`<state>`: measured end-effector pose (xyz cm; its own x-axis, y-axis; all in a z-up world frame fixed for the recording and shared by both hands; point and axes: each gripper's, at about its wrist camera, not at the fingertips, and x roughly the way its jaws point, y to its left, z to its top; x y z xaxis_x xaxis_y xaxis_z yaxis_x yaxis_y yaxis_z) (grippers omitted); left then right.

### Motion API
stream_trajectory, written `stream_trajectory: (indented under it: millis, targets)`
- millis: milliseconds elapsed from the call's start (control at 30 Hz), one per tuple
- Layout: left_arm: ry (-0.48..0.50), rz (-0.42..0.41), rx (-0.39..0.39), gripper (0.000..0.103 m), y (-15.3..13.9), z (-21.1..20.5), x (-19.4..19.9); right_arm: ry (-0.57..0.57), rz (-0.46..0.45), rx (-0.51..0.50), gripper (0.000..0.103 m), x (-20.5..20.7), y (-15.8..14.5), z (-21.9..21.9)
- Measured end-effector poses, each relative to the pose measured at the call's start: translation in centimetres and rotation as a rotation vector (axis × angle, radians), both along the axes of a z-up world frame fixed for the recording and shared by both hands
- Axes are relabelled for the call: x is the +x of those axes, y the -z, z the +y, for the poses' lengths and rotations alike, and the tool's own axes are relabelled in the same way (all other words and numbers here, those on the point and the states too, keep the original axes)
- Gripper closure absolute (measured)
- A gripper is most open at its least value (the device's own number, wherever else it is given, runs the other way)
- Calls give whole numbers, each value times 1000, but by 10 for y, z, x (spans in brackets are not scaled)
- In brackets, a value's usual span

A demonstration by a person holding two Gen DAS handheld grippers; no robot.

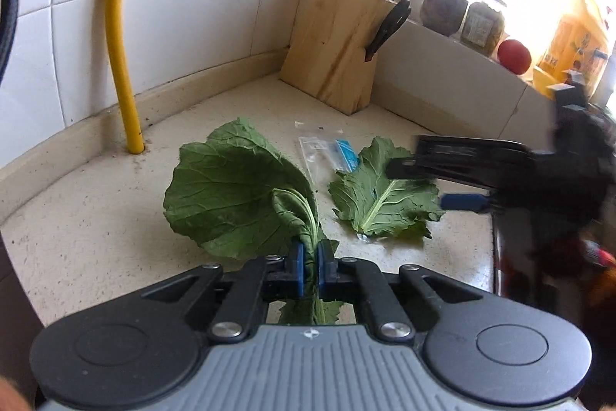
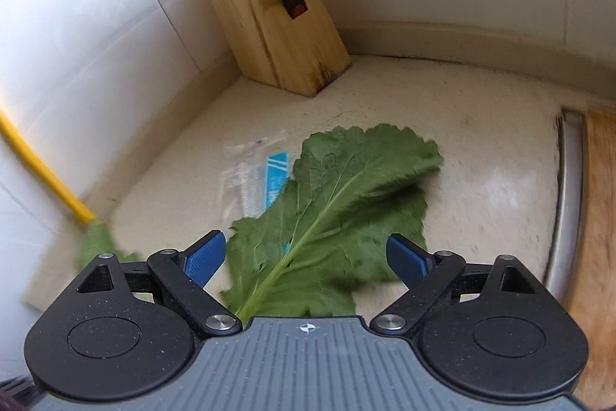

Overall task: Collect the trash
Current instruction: 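Hold the leaf with the left gripper while the right gripper grasps another leaf's stem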

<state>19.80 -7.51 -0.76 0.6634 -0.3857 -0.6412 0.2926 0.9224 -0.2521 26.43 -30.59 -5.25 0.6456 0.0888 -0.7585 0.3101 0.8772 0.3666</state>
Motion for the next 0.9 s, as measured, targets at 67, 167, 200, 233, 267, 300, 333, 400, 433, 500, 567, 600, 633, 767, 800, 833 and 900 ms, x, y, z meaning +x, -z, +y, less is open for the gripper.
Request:
stream_trajectory:
  millis: [67, 167, 200, 233, 267, 300, 333, 400, 433, 500, 567, 600, 633, 767, 800, 833, 900]
  targets:
    - [-1, -4, -16, 97, -1, 5, -2, -10, 41, -22, 9, 15, 7, 9]
    - [-1, -8, -39, 97, -2, 14, -6, -18, 59, -129, 17, 25, 12, 22]
    - [-1, -8, -43, 97, -2, 17, -7, -21, 65, -152, 20, 25, 11, 23]
    - [-3, -8, -49, 97, -2, 20, -7, -29, 71, -172, 29, 22, 10, 23]
    - [-5, -9, -55, 97, -2, 23, -8, -41, 74, -189, 42, 20, 10, 20]
    - [-4, -10, -61, 97, -1, 26, -9, -60, 77, -206, 48, 16, 9, 16]
    - [-4, -11, -63, 97, -1, 28, -9, -81, 79, -219, 62, 14, 8, 12]
    - [1, -8, -64, 97, 1, 31, -8, -119, 97, -250, 76, 12, 7, 4]
    - [5, -8, -64, 97, 2, 32, -9, -136, 110, -261, 77, 11, 7, 1]
    - [12, -9, -66, 97, 2, 33, -9, -144, 121, -280, 83, 4, 3, -5]
    - [19, -12, -73, 96, 0, 35, -9, -141, 98, -208, 89, -6, -5, -15]
    - [21, -14, -74, 96, 0, 36, -10, -124, 88, -179, 90, -11, -10, -21]
    - [23, -15, -74, 96, -1, 36, -9, -114, 82, -176, 90, -13, -12, -24]
    - [31, -15, -77, 96, -1, 36, -6, -76, 70, -111, 92, -22, -17, -37]
    - [33, -17, -76, 96, -2, 35, -6, -71, 57, -110, 92, -25, -20, -37]
    - [36, -20, -78, 96, -2, 35, -6, -67, 45, -101, 92, -27, -22, -37]
    - [42, -22, -83, 96, -3, 34, -6, -40, 24, -5, 92, -30, -22, -44]
